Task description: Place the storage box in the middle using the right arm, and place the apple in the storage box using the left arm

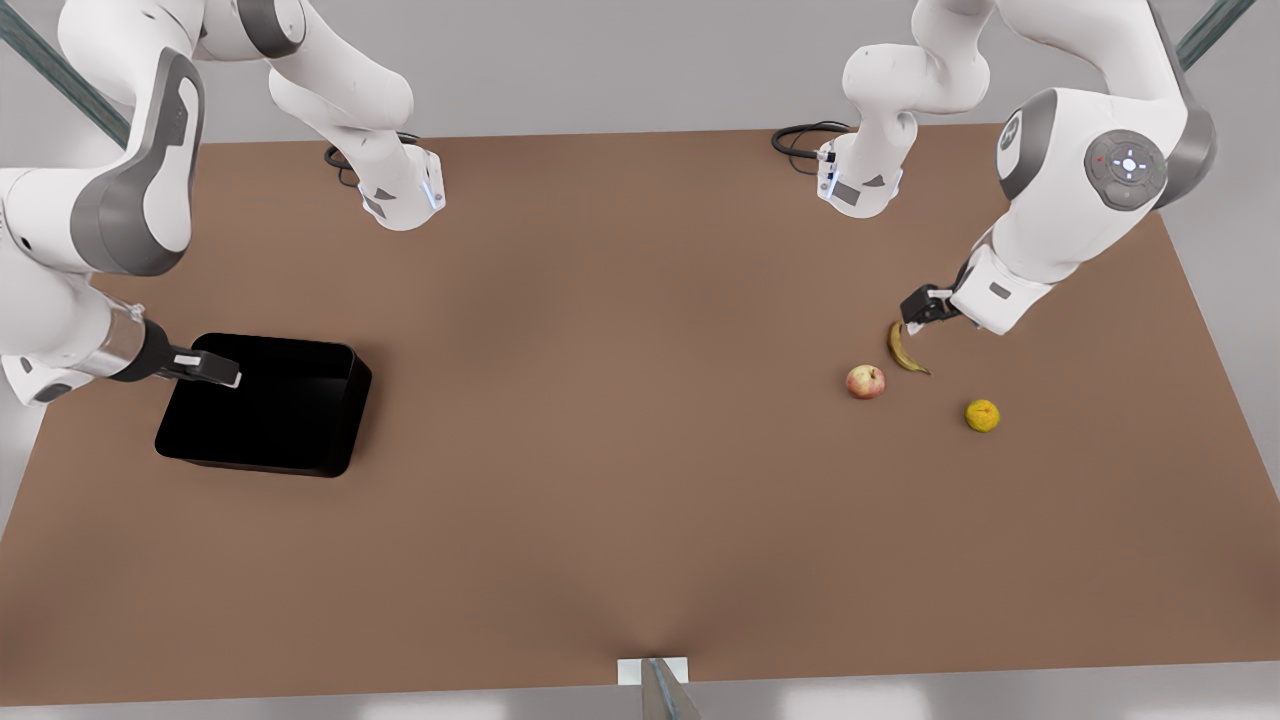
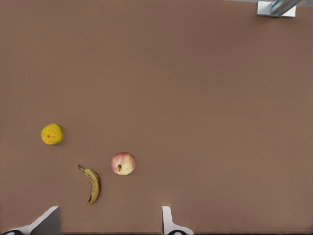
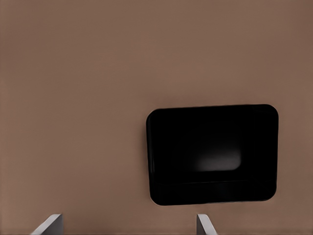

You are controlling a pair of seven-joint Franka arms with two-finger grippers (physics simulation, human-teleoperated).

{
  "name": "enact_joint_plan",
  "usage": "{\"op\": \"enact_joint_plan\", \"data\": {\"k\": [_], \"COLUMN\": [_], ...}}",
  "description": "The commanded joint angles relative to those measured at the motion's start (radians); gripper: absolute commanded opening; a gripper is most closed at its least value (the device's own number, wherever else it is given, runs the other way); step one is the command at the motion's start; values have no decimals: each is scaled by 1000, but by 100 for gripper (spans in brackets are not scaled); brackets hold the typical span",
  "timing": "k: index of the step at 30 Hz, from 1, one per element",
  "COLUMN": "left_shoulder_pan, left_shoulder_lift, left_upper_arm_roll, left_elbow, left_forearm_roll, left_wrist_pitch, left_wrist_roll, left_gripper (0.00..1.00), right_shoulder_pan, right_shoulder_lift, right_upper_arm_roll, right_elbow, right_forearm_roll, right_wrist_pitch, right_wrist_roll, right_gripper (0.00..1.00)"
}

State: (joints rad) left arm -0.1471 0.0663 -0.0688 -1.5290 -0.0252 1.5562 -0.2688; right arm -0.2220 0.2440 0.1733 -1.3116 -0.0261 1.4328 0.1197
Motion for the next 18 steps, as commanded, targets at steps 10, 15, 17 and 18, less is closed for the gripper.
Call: {"op": "enact_joint_plan", "data": {"k": [10,15,17,18], "left_shoulder_pan": [-37,-29,-11,24], "left_shoulder_lift": [109,148,132,122], "left_upper_arm_roll": [-51,-85,-78,-78], "left_elbow": [-302,-424,-424,-444], "left_forearm_roll": [1,1,7,10], "left_wrist_pitch": [372,516,531,567], "left_wrist_roll": [-27,-67,-55,-53], "left_gripper": [100,100,100,100], "right_shoulder_pan": [-149,-201,-240,-244], "right_shoulder_lift": [67,-25,-2,8], "right_upper_arm_roll": [-11,-6,-8,-11], "right_elbow": [-52,-454,-491,-489], "right_forearm_roll": [-2,0,0,0], "right_wrist_pitch": [57,388,451,452], "right_wrist_roll": [-84,-86,-127,-132], "right_gripper": [100,100,100,100]}}
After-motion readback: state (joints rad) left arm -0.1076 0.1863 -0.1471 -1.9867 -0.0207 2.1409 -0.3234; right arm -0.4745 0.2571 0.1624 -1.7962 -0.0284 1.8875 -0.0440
